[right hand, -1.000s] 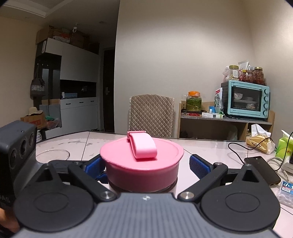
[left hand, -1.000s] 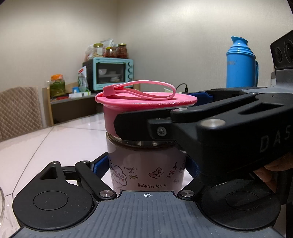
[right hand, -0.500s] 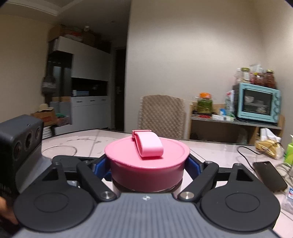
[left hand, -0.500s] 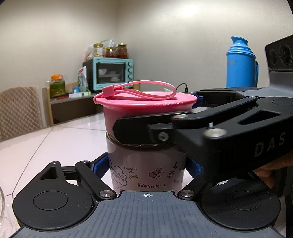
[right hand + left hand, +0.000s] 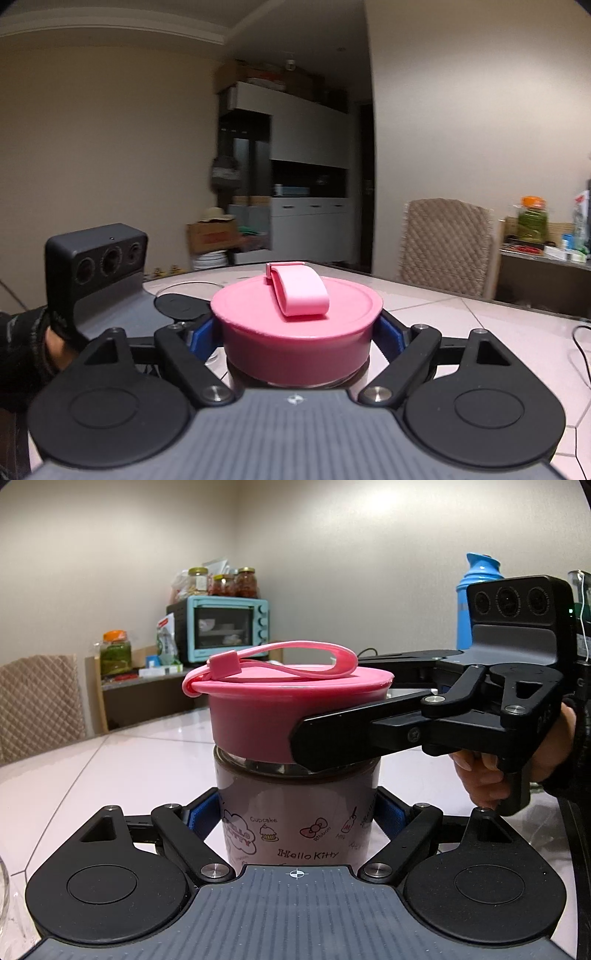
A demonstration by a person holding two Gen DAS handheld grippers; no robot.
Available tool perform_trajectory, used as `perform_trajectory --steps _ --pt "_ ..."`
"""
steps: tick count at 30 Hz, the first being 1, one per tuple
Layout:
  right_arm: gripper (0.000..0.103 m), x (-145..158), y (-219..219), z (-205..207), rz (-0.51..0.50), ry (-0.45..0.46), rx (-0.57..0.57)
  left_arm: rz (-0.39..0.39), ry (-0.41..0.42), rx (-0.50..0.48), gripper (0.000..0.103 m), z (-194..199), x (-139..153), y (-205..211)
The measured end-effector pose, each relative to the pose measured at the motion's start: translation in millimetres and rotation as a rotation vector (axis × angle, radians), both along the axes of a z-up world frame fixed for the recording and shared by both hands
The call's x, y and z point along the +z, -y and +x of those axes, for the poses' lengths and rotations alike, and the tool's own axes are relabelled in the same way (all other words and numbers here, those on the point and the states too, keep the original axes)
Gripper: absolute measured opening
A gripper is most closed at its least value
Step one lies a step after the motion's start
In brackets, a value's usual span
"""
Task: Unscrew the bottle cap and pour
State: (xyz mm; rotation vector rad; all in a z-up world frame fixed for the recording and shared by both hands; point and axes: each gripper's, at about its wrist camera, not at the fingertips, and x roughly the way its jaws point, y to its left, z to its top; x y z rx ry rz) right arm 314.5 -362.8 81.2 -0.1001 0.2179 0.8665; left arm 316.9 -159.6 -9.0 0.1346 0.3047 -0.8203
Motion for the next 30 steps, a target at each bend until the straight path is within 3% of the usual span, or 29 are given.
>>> perform_trajectory --steps 6,9,20,25,30 --pt "0.086 6.2 -2.5 -2.4 -0.006 -0.006 -0.016 0.000 0.000 0.000 0.089 -1.7 0.3 0.3" --pt "0.098 9.4 -5.9 -9.0 -0.011 -0.003 -0.064 0.000 -0.001 0.000 0.089 -3.0 0.4 0.2" --pt "0.098 11.0 -23.4 -47.9 -0.021 0.019 -0.325 0.000 -0.001 0.000 0.090 -2.8 0.3 0.3" --pt "0.098 9.3 -36.5 -50.0 -0.014 0.002 -0.437 -0.001 -0.001 0.000 0.090 -2.0 0.4 0.5" --pt "0.098 5.9 -51.6 -43.3 -0.025 0.003 -0.480 -0.001 -0.001 0.000 0.090 -2.0 0.6 0.8"
